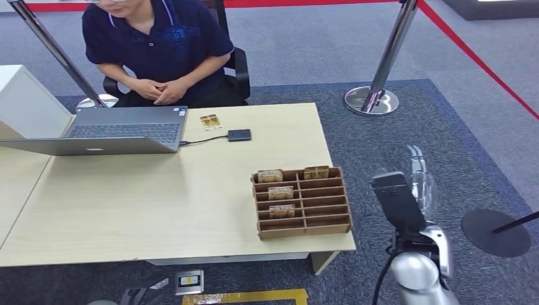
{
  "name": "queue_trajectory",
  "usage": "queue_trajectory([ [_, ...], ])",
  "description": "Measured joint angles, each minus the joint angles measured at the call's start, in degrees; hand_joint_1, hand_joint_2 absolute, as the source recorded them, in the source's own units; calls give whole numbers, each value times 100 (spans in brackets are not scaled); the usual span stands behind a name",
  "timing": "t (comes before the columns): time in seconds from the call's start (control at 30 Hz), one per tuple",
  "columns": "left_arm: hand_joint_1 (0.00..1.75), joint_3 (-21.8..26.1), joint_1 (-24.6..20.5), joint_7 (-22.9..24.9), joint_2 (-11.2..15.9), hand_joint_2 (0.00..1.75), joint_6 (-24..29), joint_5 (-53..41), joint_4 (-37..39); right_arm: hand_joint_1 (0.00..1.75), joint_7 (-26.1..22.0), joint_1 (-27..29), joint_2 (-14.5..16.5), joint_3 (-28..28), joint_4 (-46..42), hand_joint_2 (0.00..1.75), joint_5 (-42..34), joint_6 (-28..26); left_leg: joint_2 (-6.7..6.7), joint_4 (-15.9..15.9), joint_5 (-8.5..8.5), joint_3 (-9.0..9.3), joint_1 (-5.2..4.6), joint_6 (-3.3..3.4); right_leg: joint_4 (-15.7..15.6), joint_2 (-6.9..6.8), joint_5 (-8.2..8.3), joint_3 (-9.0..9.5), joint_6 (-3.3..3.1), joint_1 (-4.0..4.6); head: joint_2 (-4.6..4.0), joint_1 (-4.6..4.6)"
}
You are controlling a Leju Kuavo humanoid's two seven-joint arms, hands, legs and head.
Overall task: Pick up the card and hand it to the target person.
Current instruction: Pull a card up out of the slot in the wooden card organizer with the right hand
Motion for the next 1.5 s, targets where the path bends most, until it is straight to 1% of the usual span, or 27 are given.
queue_trajectory([
  [0.03, 0, 15, 27, -28, 10, 0, 6, 18, -4, 0, 41, -10, 15, 65, -8, 175, 76, 72, 2, 0, 0, 1, 0, 0, 0, 2, 0, 1, 0, 0, 0, 0],
  [0.2, 0, 78, 142, -129, 40, 0, 36, 93, -23, 0, 137, -67, 52, 265, 4, 175, 374, 271, 5, 0, 1, 0, -1, 0, 0, 5, 2, -1, 0, -1, 0, 0],
  [0.43, 0, 54, 124, -116, 38, 0, 29, 100, -23, 0, 238, -106, 72, 394, 169, 175, 880, 177, -1, -1, 2, 0, 0, 0, -1, -1, 1, 1, 0, 0, 0, 0],
  [0.53, 0, 19, 99, -100, 30, 0, 16, 81, -23, 0, 285, -246, 82, 388, 404, 175, 1107, 79, 0, -1, 2, 0, 0, 0, -1, 0, 2, 2, 0, 0, 0, 0],
  [0.7, 0, -18, 111, -119, 23, 0, 8, 69, -29, 0, 358, -637, 87, 372, 922, 175, 1454, -10, 6, -1, 4, 0, 0, 0, -2, 6, 6, 0, 1, 0, 0, 0],
  [1.0, 0, -123, 52, -71, 7, 0, -32, 18, -18, 0, 363, -1260, 51, 335, 1888, 175, 1579, 11, 3, -2, 5, 4, 0, 1, -2, 3, 6, 4, 1, 0, 0, 0],
  [1.3, 0, -176, 0, -23, -9, 0, -68, -3, -15, 10, 337, -1634, 151, 446, 2517, 175, 1572, 69, 2, 0, 5, 2, 0, 1, 0, 2, 6, 3, 1, 0, 0, 0],
  [1.5, 0, -183, 4, -17, -16, 0, -68, 5, -17, 11, 318, -1923, 193, 545, 2854, 175, 1589, 126, 4, 1, 5, 1, -1, 0, 2, 4, 6, 1, 1, -1, 0, 0],
])
